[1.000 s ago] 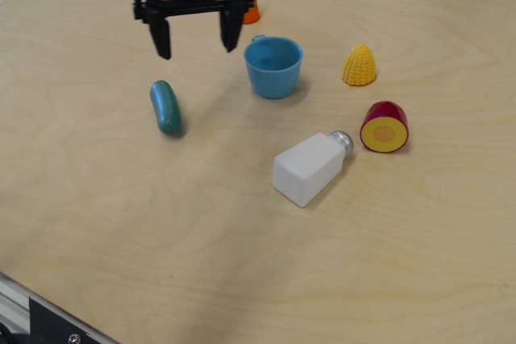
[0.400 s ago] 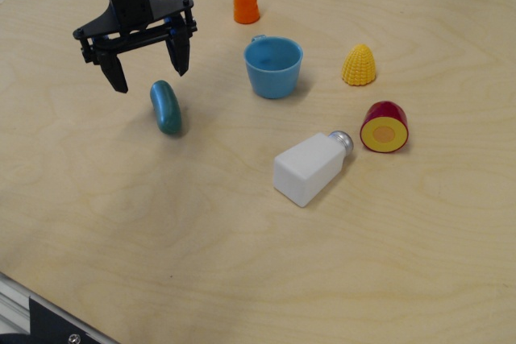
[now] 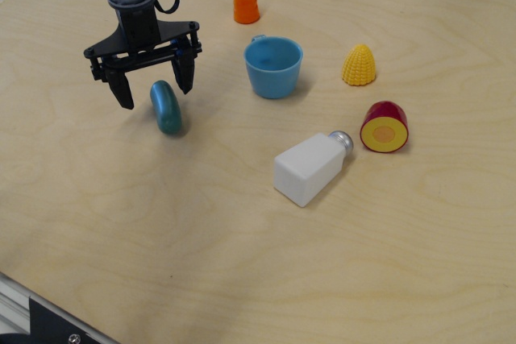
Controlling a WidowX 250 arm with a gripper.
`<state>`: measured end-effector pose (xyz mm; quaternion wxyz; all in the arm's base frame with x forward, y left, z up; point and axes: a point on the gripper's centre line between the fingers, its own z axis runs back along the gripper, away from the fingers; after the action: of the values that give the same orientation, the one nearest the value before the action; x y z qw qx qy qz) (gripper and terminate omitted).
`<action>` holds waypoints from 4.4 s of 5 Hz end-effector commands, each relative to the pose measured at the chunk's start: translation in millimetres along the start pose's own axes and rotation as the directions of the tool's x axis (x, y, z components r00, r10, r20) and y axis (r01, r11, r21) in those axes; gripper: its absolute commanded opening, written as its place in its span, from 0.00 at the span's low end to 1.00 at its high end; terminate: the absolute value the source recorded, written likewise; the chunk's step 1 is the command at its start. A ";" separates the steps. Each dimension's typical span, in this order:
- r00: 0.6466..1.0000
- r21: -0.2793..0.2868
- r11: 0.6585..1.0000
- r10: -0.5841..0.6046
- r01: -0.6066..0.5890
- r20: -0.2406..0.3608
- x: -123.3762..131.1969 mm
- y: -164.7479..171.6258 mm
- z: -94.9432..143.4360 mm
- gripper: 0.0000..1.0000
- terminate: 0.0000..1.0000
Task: Put cucumber in cup
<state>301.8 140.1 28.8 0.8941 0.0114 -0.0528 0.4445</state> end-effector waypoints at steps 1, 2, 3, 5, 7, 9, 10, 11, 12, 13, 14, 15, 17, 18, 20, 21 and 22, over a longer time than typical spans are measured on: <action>1.000 0.005 1.000 -0.008 0.008 0.011 2.7 -4.3 -4.7 1.00 0.00; 1.000 0.012 1.000 -0.008 0.008 0.005 4.4 -5.1 -7.9 1.00 0.00; 1.000 -0.001 1.000 -0.002 0.002 0.020 4.0 -5.8 -7.5 0.00 0.00; 1.000 0.019 1.000 -0.021 0.021 0.020 4.0 -8.5 -5.0 0.00 0.00; 0.996 0.042 0.999 -0.024 0.021 0.081 14.2 -29.7 37.8 0.00 0.00; 0.979 -0.037 0.996 -0.074 0.083 0.189 24.6 -74.6 83.0 0.00 0.00; 0.965 -0.049 0.988 -0.129 0.144 0.229 25.0 -97.6 86.4 0.00 0.00; 0.942 -0.042 0.977 -0.192 0.211 0.274 22.0 -116.9 84.9 0.00 0.00; 0.922 -0.040 0.964 -0.239 0.263 0.303 18.6 -127.2 79.2 0.00 0.00; 0.913 -0.065 0.959 -0.239 0.275 0.331 19.1 -131.9 72.5 0.00 0.00; 0.907 -0.057 0.959 -0.241 0.277 0.345 19.4 -135.4 69.2 0.00 0.00; 0.912 -0.054 0.961 -0.237 0.270 0.336 20.9 -134.4 59.8 0.00 0.00; 0.904 -0.044 0.956 -0.259 0.290 0.341 11.5 -139.2 54.4 0.00 0.00; 0.907 -0.056 0.958 -0.247 0.283 0.342 9.3 -138.2 55.0 1.00 0.00; 0.906 -0.048 0.955 -0.261 0.293 0.332 4.8 -138.7 57.3 1.00 0.00; 0.903 -0.057 0.955 -0.253 0.290 0.346 3.8 -138.1 65.2 1.00 0.00; 0.906 -0.059 0.959 -0.241 0.278 0.348 3.1 -135.8 75.7 1.00 0.00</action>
<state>411.3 60.3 79.1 0.9304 0.0541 -0.1836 0.3125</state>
